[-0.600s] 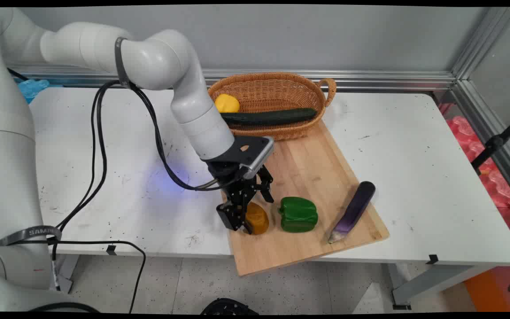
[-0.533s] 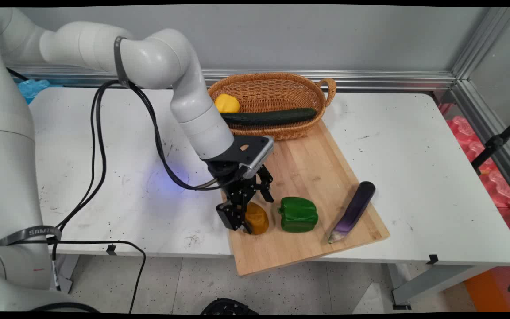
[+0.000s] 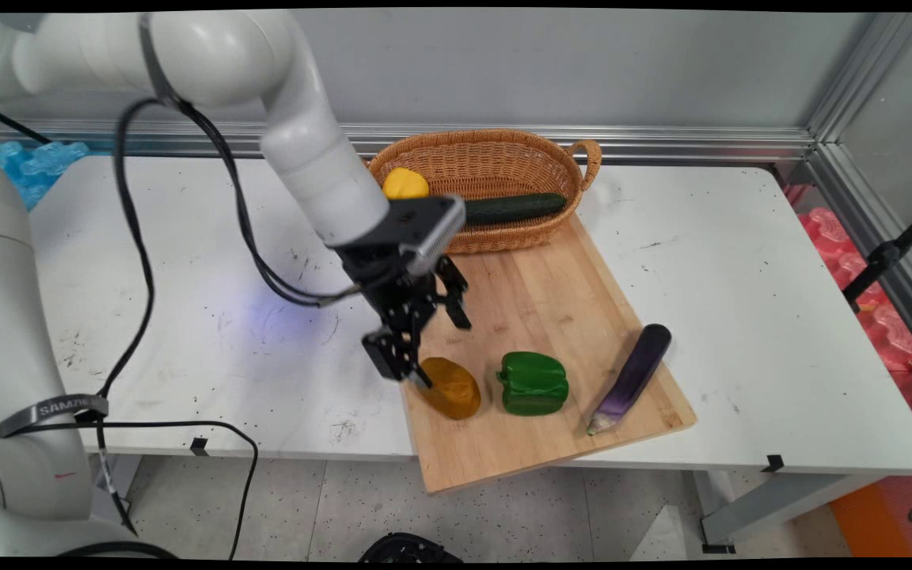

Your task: Pick up the cucumber from the vegetable basket

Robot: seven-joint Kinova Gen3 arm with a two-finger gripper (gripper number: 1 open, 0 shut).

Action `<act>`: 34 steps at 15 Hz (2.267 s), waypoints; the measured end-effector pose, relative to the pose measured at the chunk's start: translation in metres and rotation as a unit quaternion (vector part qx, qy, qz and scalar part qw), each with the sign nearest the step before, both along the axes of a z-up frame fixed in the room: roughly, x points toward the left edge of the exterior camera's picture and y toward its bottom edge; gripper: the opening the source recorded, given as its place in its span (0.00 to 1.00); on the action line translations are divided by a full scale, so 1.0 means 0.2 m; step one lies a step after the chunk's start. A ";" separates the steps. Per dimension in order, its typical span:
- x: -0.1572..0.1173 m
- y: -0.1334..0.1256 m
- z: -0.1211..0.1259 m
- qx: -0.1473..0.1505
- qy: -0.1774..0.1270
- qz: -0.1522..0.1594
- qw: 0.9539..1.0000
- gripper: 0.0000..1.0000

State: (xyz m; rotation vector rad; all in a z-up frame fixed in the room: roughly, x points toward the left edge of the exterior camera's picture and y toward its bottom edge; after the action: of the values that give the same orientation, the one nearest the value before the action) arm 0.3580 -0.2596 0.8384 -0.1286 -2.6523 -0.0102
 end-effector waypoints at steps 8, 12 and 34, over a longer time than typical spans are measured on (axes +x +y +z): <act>0.31 -0.01 0.37 -0.001 -0.004 0.134 0.991 1.00; 0.42 -0.05 0.49 -0.003 -0.005 0.203 0.979 1.00; 0.29 -0.71 0.45 -0.029 -0.002 0.387 0.922 1.00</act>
State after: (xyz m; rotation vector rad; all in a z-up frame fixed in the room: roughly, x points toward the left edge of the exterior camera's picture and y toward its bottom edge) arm 0.4164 -0.4022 0.9293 0.8986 -2.5241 0.3252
